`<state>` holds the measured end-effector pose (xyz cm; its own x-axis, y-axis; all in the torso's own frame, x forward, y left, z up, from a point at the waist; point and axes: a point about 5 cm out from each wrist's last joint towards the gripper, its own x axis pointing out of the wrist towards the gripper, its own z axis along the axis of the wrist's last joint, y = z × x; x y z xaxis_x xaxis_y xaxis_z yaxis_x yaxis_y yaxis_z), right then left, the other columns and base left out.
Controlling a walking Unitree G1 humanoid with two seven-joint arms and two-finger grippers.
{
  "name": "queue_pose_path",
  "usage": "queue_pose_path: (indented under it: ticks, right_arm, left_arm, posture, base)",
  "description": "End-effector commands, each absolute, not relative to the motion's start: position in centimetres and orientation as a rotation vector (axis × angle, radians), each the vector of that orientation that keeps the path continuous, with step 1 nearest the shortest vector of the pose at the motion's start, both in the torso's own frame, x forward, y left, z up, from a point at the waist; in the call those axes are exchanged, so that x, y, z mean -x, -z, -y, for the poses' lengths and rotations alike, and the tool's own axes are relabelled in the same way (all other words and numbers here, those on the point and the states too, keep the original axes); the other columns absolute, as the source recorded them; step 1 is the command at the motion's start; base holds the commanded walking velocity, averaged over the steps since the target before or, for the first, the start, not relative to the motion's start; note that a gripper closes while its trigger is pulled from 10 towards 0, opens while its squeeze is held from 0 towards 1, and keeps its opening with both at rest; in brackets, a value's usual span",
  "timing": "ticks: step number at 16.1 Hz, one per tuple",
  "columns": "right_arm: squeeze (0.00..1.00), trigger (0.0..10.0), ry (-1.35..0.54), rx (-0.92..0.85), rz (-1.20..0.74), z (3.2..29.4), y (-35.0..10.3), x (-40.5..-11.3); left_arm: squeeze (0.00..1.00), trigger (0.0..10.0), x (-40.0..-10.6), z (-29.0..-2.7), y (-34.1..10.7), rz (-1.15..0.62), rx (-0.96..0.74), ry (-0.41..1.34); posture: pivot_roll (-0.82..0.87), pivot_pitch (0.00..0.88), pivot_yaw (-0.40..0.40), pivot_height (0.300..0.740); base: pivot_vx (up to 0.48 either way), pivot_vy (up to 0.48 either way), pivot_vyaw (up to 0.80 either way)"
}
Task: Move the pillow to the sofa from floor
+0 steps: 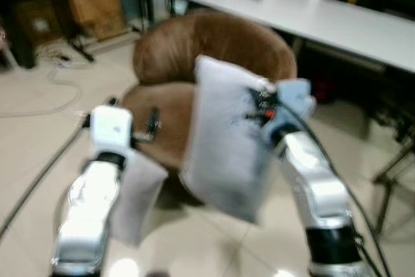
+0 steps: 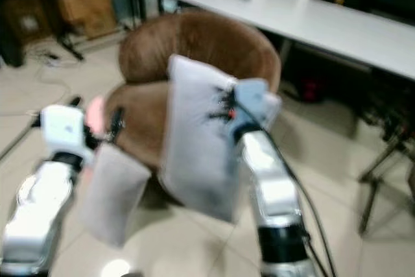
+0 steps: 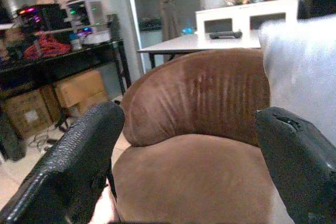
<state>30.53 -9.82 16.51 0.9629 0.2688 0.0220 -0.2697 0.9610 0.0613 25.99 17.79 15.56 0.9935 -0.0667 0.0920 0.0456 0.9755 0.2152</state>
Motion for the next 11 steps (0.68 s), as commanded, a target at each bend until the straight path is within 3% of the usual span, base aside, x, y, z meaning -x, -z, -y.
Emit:
queue_pose_path:
  ticks: [1,4,8,11]
  right_arm:
    - [0.00,10.0,-0.230,-0.050,0.068,11.2,-17.5,-30.8]
    - [0.00,10.0,-0.221,-0.044,0.062,11.5,-17.2,-30.9]
    - [0.00,10.0,-0.195,-0.032,0.062,12.0,-17.1,-31.2]
    - [0.00,10.0,-0.185,-0.035,0.072,12.4,-17.2,-31.2]
  left_arm:
    - [0.00,10.0,-26.3,-16.8,-15.4,0.097,-0.203,0.095]
    - [0.00,10.0,-26.4,-17.1,-15.1,0.083,-0.210,0.100]
    - [0.00,10.0,-26.5,-17.5,-14.9,0.074,-0.224,0.111]
    - [0.00,10.0,-26.5,-17.2,-14.9,0.076,-0.228,0.126]
  posture:
    - [0.07,0.000,-0.055,0.740]
    - [0.08,0.000,-0.054,0.740]
    - [0.08,0.000,-0.050,0.740]
    - [0.08,0.000,-0.048,0.740]
  base:
    - [0.289,0.000,0.00]
    - [0.289,0.000,0.00]
    - [0.287,0.000,-0.80]
    - [0.289,0.000,0.00]
